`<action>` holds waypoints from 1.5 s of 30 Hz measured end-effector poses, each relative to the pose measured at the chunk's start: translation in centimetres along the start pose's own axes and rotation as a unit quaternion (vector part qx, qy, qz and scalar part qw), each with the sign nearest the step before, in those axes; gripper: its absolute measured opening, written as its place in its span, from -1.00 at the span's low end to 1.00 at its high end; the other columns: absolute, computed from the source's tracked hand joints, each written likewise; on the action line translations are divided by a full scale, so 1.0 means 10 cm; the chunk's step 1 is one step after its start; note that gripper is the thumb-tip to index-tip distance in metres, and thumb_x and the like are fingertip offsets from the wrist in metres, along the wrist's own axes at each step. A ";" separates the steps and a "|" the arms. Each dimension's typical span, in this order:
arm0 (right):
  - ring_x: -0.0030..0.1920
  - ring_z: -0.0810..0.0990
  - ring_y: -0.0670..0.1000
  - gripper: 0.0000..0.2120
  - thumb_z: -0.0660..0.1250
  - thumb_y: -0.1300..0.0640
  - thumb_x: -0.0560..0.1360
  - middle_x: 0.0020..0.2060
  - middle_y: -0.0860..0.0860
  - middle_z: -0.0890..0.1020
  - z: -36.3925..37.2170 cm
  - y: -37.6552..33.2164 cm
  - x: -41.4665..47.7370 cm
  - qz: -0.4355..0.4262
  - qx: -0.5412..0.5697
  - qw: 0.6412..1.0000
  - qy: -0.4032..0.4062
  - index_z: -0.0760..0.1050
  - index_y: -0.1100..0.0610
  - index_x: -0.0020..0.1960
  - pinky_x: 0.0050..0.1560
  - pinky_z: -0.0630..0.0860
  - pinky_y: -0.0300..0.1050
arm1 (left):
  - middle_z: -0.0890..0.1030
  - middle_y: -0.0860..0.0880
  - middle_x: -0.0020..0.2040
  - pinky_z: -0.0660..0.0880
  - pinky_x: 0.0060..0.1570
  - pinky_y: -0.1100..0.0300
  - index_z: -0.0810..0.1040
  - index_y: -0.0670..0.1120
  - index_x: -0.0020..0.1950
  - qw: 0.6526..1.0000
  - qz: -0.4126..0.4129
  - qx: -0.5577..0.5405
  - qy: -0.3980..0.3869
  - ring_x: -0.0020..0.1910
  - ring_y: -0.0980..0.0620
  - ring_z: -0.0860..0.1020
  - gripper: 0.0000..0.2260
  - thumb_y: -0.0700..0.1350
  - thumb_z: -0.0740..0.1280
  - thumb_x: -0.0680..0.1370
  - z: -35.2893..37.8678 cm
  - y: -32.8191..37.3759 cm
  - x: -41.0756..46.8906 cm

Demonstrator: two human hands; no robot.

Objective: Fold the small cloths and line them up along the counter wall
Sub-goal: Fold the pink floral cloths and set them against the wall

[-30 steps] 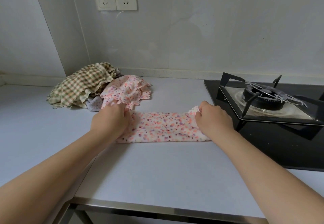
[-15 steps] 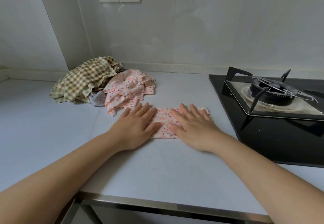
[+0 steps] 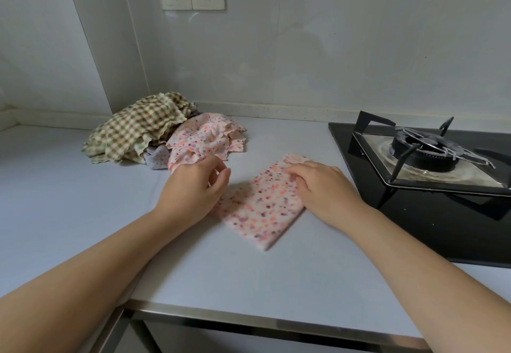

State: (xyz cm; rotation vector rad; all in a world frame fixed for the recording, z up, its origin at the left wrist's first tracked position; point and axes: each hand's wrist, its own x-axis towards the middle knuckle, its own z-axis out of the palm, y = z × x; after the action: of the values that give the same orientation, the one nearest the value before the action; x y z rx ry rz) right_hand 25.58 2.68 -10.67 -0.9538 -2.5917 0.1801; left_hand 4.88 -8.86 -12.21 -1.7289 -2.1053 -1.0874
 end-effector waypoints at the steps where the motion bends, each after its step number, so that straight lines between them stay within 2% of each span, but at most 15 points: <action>1: 0.28 0.45 0.04 -0.62 0.07 0.22 0.61 0.28 -0.04 0.53 0.01 0.01 0.00 -0.003 -0.006 1.000 -0.006 0.42 0.02 0.37 0.31 0.29 -0.07 | 0.55 0.17 -0.33 0.37 -0.29 0.19 0.51 0.04 -0.13 0.999 0.030 -0.026 -0.015 -0.35 0.15 0.50 -0.81 0.12 0.20 0.51 -0.02 -0.02 0.00; 6: 0.36 0.33 0.05 -0.43 0.12 0.35 0.50 0.39 -0.07 0.43 -0.07 0.09 0.02 -0.009 0.040 0.999 -0.030 0.32 -0.05 0.44 0.39 0.20 -0.13 | 0.54 0.13 -0.09 0.44 -0.10 0.31 0.59 0.06 -0.02 0.964 0.166 -0.085 -0.191 -0.12 0.19 0.51 -0.70 0.24 0.34 0.42 0.01 -0.06 0.02; 11: 0.41 0.27 -0.13 -0.32 0.31 0.21 0.43 0.44 -0.14 0.32 -0.15 0.09 -0.07 -0.050 0.091 0.984 -0.147 0.20 -0.09 0.49 0.25 0.16 -0.44 | 0.55 0.15 -0.26 0.43 -0.24 0.24 0.49 0.06 -0.15 0.980 0.120 -0.095 -0.129 -0.26 0.17 0.50 -0.92 0.01 0.33 0.52 0.04 -0.01 0.00; 15: 0.40 0.31 -0.13 -0.34 0.36 0.15 0.43 0.42 -0.14 0.37 0.01 0.02 -0.04 -0.072 0.100 0.988 -0.095 0.23 -0.13 0.47 0.34 0.25 -0.28 | 0.57 0.09 -0.32 0.35 -0.25 0.39 0.48 0.00 -0.18 0.980 0.076 -0.150 -0.108 -0.26 0.13 0.51 -0.88 -0.12 0.33 0.56 0.00 0.09 -0.01; 18: 0.34 0.42 -0.07 -0.45 0.30 0.22 0.46 0.34 -0.12 0.49 0.10 -0.02 -0.01 -0.091 0.086 0.990 -0.071 0.36 -0.13 0.40 0.30 0.37 -0.14 | 0.57 0.08 -0.29 0.33 -0.24 0.41 0.52 -0.05 -0.19 0.980 0.045 -0.168 -0.096 -0.26 0.17 0.49 -0.85 -0.06 0.28 0.56 -0.02 0.12 -0.01; 21: 0.34 0.42 -0.11 -0.47 0.20 0.35 0.45 0.31 -0.09 0.51 0.11 -0.02 -0.03 -0.089 0.147 0.982 -0.082 0.46 -0.03 0.35 0.36 0.30 -0.22 | 0.56 0.14 -0.18 0.34 -0.19 0.42 0.53 -0.04 -0.12 0.992 0.020 -0.119 -0.040 -0.19 0.23 0.46 -0.88 -0.19 0.24 0.56 -0.03 -0.02 0.01; 23: 0.34 0.41 -0.17 -0.51 0.18 0.36 0.47 0.30 -0.10 0.52 0.09 -0.03 -0.05 -0.085 0.219 0.969 -0.083 0.49 0.03 0.32 0.39 0.26 -0.29 | 0.55 0.13 -0.06 0.42 -0.03 0.28 0.54 -0.05 0.01 0.997 0.061 -0.032 -0.027 -0.09 0.22 0.45 -0.81 -0.31 0.30 0.49 -0.03 -0.14 0.03; 25: 0.32 0.40 -0.23 -0.60 0.16 0.26 0.51 0.27 -0.11 0.54 0.09 -0.03 -0.04 -0.083 0.267 0.957 -0.079 0.51 0.07 0.30 0.37 0.25 -0.36 | 0.54 0.05 0.11 0.47 0.06 0.11 0.50 -0.07 0.19 0.992 0.104 0.008 -0.065 0.08 0.08 0.48 -0.67 -0.19 0.39 0.44 0.00 -0.18 0.02; 28: 0.29 0.37 -0.29 -0.56 0.08 0.00 0.50 0.26 -0.17 0.52 0.10 -0.08 -0.02 -0.048 0.297 0.949 -0.090 0.51 0.05 0.30 0.26 0.22 -0.51 | 0.53 0.07 0.25 0.42 0.16 0.13 0.43 -0.02 0.31 0.986 0.133 -0.019 -0.094 0.24 0.08 0.48 -0.54 0.05 0.39 0.45 0.03 -0.06 -0.01; 30: 0.24 0.44 -0.24 -0.63 0.10 0.00 0.57 0.17 -0.16 0.57 0.08 -0.11 -0.01 -0.016 0.326 0.942 -0.075 0.55 0.07 0.23 0.25 0.30 -0.43 | 0.62 0.07 0.09 0.44 0.04 0.30 0.54 -0.07 0.17 0.987 0.122 -0.078 -0.069 0.07 0.17 0.54 -0.66 0.09 0.30 0.49 0.04 0.03 -0.02; 33: -0.09 0.59 -0.15 -0.64 0.18 -0.05 0.60 -0.23 -0.11 0.65 0.07 -0.10 0.03 0.061 0.393 0.917 -0.012 0.59 0.22 -0.03 0.06 0.46 -0.20 | 0.56 -0.11 -0.30 0.41 -0.20 0.18 0.50 -0.21 -0.16 0.988 0.011 -0.145 -0.043 -0.29 0.06 0.49 -0.73 0.00 0.24 0.55 0.02 0.11 0.01; 36: -0.21 0.59 0.10 -0.36 0.26 -0.24 0.43 -0.14 0.33 0.61 0.06 -0.08 0.06 0.112 0.418 0.901 0.022 0.48 0.41 -0.05 -0.10 0.49 0.01 | 0.34 0.07 -0.47 0.26 -0.41 0.28 0.33 -0.15 -0.35 0.980 -0.075 -0.178 -0.048 -0.45 0.17 0.28 -0.66 -0.08 0.23 0.61 0.03 0.16 0.02; 38: -0.30 0.59 0.09 -0.50 0.31 -0.10 0.48 -0.18 0.33 0.62 0.07 -0.07 0.07 0.143 0.410 0.901 0.028 0.49 0.41 -0.08 -0.23 0.54 0.08 | 0.36 0.13 -0.53 0.26 -0.43 0.34 0.33 -0.07 -0.40 0.976 -0.109 -0.181 -0.044 -0.49 0.18 0.32 -0.63 -0.07 0.23 0.61 0.04 0.19 0.03; 42: -0.63 0.48 -0.08 -0.77 0.36 0.06 0.49 -0.57 0.00 0.54 0.09 -0.03 0.07 0.169 0.334 0.926 0.043 0.52 0.25 -0.15 -0.59 0.36 -0.30 | 0.51 0.06 -0.46 0.33 -0.39 0.39 0.45 -0.05 -0.38 0.986 -0.139 -0.091 -0.028 -0.45 0.18 0.46 -0.69 -0.06 0.27 0.56 0.08 0.23 0.00; 45: -0.56 0.52 -0.05 -0.85 0.39 0.04 0.48 -0.53 -0.05 0.56 0.11 -0.02 0.07 0.152 0.299 0.939 0.076 0.48 0.07 -0.03 -0.50 0.41 -0.32 | 0.54 0.03 -0.36 0.37 -0.34 0.23 0.47 -0.06 -0.24 0.992 -0.124 -0.026 -0.022 -0.34 0.09 0.49 -0.84 -0.06 0.31 0.52 0.07 0.22 0.00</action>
State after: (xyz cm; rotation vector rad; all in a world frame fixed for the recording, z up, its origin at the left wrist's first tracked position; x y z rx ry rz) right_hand 24.52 2.97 -11.42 -1.0611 -2.0327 0.8789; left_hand 7.08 -8.33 -11.81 -1.5562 -2.3894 -1.1878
